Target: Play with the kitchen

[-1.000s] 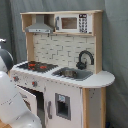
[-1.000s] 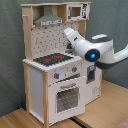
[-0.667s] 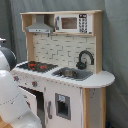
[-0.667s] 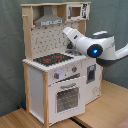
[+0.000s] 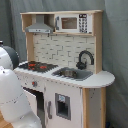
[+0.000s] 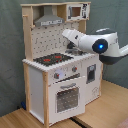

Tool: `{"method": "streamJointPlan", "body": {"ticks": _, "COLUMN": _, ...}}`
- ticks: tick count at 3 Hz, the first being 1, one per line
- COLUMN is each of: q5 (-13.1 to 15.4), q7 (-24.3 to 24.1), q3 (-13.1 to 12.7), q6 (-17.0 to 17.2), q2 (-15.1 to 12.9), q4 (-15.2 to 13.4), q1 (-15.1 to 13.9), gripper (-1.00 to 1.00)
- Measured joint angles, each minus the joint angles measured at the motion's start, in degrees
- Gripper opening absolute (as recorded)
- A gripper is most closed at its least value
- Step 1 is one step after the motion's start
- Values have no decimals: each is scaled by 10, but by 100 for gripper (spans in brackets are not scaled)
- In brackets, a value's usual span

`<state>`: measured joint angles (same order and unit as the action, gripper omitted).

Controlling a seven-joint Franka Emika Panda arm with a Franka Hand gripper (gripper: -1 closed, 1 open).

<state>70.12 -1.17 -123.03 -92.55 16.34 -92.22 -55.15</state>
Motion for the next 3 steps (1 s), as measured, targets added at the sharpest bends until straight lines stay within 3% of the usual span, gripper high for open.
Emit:
{"method": "streamJointPlan", "body": {"ticks": 1, "q5": -24, "q7": 55, "q3": -7, "q6": -22, "q2": -12, "q4": 0, "q1": 0, "gripper": 100}}
{"method": "streamJointPlan", "body": {"ticks": 3, "q5": -101, "q7": 157, "q3": -8, "q6": -91, "q2": -27, "q4": 0, "q1": -3, "gripper": 100}}
